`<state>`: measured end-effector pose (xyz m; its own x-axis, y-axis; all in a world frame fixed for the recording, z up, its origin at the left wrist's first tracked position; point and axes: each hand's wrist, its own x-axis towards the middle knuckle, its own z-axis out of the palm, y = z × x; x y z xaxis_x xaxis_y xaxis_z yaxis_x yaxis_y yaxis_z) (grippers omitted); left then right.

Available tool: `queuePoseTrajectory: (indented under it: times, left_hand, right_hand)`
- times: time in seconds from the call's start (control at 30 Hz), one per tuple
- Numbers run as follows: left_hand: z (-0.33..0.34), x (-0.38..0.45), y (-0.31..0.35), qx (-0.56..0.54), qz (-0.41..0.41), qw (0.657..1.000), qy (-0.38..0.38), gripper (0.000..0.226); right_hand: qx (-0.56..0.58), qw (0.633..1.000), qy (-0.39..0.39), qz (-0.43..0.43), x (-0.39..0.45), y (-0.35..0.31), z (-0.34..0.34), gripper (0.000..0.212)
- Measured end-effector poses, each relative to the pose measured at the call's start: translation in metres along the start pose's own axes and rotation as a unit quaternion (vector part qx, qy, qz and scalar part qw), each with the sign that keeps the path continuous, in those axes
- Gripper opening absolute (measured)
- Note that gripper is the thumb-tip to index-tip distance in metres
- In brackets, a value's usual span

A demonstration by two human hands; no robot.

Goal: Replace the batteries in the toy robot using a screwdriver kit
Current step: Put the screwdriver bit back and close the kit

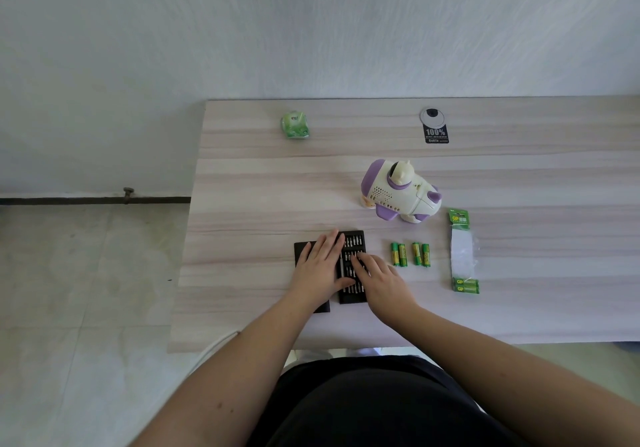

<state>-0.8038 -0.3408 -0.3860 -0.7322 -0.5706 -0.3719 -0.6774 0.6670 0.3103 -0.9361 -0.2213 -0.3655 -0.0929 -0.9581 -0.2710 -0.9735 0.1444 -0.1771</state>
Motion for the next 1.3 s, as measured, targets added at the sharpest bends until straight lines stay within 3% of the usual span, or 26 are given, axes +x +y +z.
queuePoseTrajectory:
  times: [0.37, 0.6, 0.8, 0.9, 1.0, 1.1, 1.3]
  left_hand:
    - [-0.003, 0.001, -0.003, -0.003, 0.022, 1.0, 0.0, 0.093]
    - [-0.007, -0.01, -0.009, -0.012, 0.008, 0.999, 0.047, 0.102]
    - [-0.002, -0.018, -0.005, -0.022, -0.052, 0.998, 0.026, 0.111]
    - [-0.005, -0.018, -0.013, -0.015, -0.046, 0.998, 0.027, 0.103]
    - [-0.011, -0.017, -0.027, -0.01, -0.041, 0.998, 0.046, 0.089]
    - [-0.014, -0.017, -0.038, -0.016, -0.046, 0.998, 0.047, 0.083]
    - [-0.012, -0.022, -0.046, -0.05, -0.046, 0.997, 0.048, 0.072]
  right_hand:
    - [0.058, 0.997, -0.009, 0.041, 0.003, -0.005, -0.004, 0.065]
    - [0.146, 0.977, 0.006, 0.155, 0.021, 0.004, -0.017, 0.061]
    - [0.125, 0.987, 0.002, 0.105, 0.039, -0.004, -0.024, 0.066]
    - [0.088, 0.991, -0.022, 0.097, 0.042, -0.005, -0.02, 0.071]
    - [0.076, 0.99, 0.001, 0.122, 0.041, -0.003, -0.016, 0.063]
    - [0.115, 0.979, 0.008, 0.166, 0.037, -0.004, -0.015, 0.056]
    - [0.17, 0.961, 0.01, 0.219, 0.035, -0.01, -0.012, 0.062]
